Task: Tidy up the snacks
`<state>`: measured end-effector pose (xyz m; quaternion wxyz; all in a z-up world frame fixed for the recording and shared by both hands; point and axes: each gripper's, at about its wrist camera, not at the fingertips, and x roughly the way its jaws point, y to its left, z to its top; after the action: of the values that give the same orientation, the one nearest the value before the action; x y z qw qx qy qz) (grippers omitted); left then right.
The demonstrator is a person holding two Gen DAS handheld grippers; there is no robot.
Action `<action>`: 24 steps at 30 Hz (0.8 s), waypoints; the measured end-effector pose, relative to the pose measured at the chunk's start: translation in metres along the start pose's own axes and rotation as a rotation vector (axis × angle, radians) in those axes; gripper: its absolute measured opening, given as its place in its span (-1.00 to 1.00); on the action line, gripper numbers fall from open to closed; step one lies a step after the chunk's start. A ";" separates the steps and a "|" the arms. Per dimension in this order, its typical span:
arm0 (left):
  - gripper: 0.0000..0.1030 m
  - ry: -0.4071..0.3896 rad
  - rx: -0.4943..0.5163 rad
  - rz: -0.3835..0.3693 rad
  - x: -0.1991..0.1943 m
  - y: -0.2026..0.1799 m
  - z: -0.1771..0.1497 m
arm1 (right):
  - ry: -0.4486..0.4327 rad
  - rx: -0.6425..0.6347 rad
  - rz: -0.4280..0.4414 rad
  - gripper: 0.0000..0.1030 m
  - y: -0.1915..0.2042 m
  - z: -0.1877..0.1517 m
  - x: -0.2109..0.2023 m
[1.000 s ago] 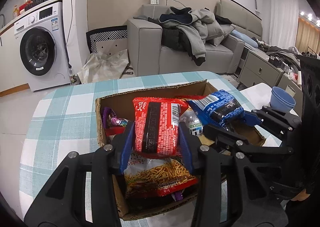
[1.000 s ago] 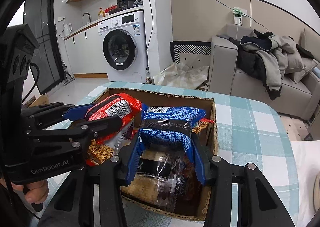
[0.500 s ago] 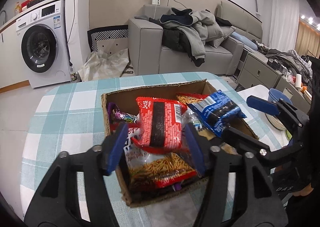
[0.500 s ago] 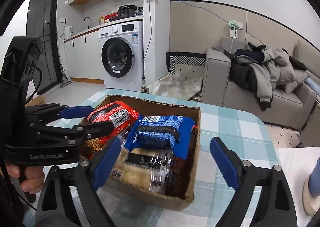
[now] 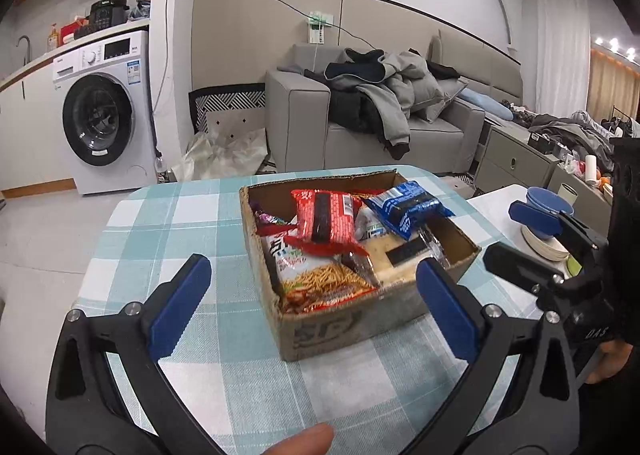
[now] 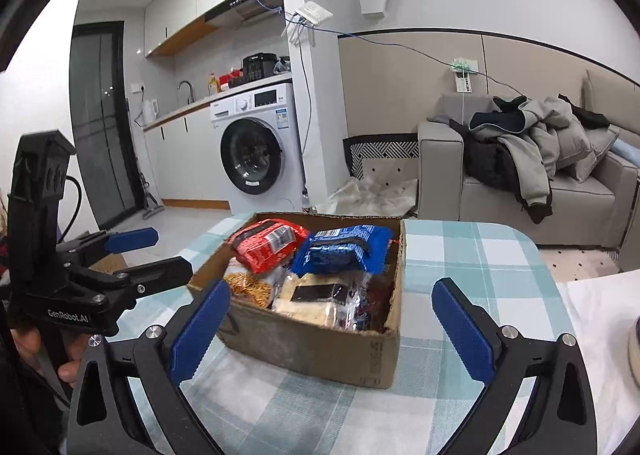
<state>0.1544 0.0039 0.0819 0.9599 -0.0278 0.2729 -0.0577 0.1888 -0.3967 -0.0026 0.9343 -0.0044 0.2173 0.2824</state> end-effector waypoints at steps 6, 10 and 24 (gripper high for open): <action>0.98 -0.044 -0.035 0.015 -0.025 0.003 -0.025 | -0.032 0.017 0.029 0.99 0.004 -0.019 -0.021; 0.98 -0.063 -0.052 0.028 -0.034 0.005 -0.045 | -0.034 0.026 0.037 0.99 0.007 -0.033 -0.030; 0.98 -0.120 -0.076 0.080 -0.038 0.015 -0.078 | -0.099 -0.019 0.039 0.99 0.021 -0.063 -0.037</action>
<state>0.0820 0.0215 0.0341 0.9743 -0.0568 0.2179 -0.0072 0.1251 -0.4069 -0.0418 0.9382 0.0047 0.1682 0.3025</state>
